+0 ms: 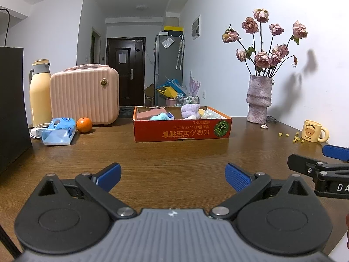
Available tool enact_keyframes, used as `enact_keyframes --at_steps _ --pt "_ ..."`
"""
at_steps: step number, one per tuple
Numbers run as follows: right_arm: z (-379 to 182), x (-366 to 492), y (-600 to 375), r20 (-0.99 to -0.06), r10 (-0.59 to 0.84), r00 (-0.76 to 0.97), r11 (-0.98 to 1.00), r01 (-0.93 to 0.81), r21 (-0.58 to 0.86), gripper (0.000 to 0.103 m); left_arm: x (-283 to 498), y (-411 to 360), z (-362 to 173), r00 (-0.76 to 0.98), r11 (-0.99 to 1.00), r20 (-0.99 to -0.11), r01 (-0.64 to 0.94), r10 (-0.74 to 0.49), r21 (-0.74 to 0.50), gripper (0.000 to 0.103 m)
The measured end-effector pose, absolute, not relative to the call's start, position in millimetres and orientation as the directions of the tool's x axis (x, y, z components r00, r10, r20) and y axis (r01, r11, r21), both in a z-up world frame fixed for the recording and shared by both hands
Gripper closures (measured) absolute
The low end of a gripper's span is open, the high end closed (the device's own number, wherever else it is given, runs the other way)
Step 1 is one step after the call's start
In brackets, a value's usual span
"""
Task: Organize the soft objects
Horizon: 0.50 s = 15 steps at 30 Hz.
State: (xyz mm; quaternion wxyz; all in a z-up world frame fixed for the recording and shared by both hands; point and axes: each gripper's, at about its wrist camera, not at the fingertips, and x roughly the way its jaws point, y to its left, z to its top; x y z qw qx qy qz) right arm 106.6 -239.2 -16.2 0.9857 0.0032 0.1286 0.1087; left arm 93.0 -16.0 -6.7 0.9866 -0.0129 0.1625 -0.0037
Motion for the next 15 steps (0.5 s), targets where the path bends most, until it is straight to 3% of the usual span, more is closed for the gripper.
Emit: enact_keyframes --at_steps 15 --pt "-16.4 106.4 -239.1 -0.252 0.215 0.944 0.976 -0.213 0.032 0.0 90.4 -17.2 -6.3 0.95 1.0 -0.311 0.013 -0.017 -0.016 0.0"
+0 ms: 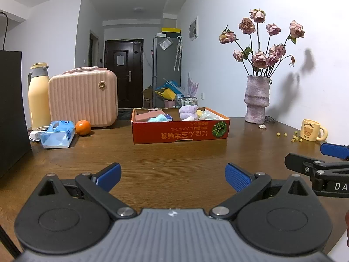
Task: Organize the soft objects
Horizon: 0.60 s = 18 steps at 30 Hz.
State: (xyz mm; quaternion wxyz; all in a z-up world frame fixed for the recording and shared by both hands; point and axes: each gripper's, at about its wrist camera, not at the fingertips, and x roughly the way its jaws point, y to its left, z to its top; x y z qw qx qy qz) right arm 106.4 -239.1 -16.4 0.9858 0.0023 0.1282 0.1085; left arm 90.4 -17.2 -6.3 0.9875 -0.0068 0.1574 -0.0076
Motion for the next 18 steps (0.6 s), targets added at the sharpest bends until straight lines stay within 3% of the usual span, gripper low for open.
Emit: enact_keyframes --at_steps 18 --pt "-16.3 106.2 -238.5 -0.254 0.214 0.943 0.977 -0.213 0.031 0.0 86.6 -16.7 -6.7 0.954 1.0 -0.297 0.029 -0.03 -0.009 0.0"
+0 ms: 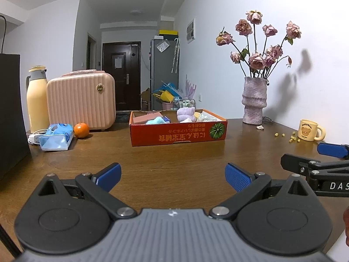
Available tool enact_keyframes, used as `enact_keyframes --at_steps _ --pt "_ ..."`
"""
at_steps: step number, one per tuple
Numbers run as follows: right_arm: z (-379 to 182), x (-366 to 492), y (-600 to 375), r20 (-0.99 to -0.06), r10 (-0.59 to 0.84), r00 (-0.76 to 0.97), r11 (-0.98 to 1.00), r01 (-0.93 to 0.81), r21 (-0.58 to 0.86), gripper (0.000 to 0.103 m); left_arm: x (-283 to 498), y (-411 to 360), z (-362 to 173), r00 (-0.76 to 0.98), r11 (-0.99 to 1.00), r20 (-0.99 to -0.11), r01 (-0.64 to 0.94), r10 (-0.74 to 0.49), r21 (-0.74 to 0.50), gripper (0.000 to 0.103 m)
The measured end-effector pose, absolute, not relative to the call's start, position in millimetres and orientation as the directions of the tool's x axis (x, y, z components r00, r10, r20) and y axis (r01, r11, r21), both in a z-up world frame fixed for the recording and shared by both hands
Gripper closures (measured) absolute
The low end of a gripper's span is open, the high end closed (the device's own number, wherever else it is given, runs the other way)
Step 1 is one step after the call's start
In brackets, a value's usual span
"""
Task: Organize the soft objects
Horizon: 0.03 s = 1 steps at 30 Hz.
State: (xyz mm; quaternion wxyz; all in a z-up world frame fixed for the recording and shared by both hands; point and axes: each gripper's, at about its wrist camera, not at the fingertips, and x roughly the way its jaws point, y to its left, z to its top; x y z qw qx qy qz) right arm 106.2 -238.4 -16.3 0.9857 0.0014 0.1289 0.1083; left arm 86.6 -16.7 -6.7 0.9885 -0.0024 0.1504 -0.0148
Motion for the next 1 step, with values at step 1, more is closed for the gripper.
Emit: enact_keyframes --at_steps 1 --pt "-16.0 106.3 -238.4 -0.255 0.214 0.943 0.977 -0.213 0.031 0.0 86.6 -16.2 -7.0 0.954 0.999 -0.298 0.03 -0.032 -0.011 0.0"
